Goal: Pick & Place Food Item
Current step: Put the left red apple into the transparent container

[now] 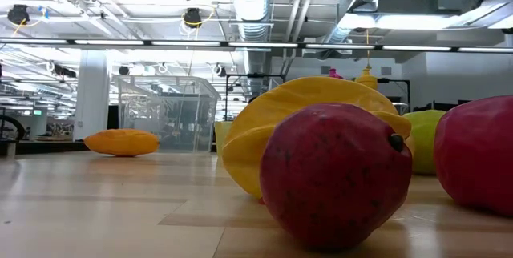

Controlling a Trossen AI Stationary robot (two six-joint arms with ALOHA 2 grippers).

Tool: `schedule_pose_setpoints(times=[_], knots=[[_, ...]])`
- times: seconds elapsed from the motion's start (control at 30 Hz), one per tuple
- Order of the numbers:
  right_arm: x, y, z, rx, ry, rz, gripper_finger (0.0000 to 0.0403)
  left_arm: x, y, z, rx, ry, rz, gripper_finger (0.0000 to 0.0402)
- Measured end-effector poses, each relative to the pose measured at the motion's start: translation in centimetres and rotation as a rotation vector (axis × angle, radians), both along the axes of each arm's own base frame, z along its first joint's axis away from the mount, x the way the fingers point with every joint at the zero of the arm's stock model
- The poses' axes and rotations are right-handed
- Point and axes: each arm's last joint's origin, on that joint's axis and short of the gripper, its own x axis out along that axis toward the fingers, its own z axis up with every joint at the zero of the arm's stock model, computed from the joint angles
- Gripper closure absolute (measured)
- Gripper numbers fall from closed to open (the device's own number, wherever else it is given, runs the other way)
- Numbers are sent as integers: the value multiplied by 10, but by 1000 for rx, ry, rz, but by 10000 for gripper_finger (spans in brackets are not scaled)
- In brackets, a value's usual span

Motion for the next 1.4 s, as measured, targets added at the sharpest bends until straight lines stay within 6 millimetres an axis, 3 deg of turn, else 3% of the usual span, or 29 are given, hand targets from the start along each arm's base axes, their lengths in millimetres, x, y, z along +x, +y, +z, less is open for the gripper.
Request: schedule_pose_setpoints(times=[0.2, 0.47, 0.7, 0.87, 0.97, 1.2, 1.4], knots=[[11, 1, -6, 3, 30, 9, 49, 4, 4, -2, 42, 22, 110, 222], [12, 1, -3, 0, 0, 8, 49, 10, 39, -7, 121, 114, 596, 222], [11, 1, -1, -1, -21, 7, 49, 29, 87, -17, 148, 506, 791, 222], [11, 1, -1, -1, -21, 7, 49, 47, 127, -18, 139, 841, 810, 222], [11, 1, -1, 22, -29, 9, 49, 56, 149, -21, 192, 1006, 735, 222], [11, 1, -1, 31, -30, 11, 49, 65, 191, -41, 251, 1265, 594, 222], [12, 1, -2, 31, -21, 11, 49, 65, 208, -59, 367, 1364, 428, 222]])
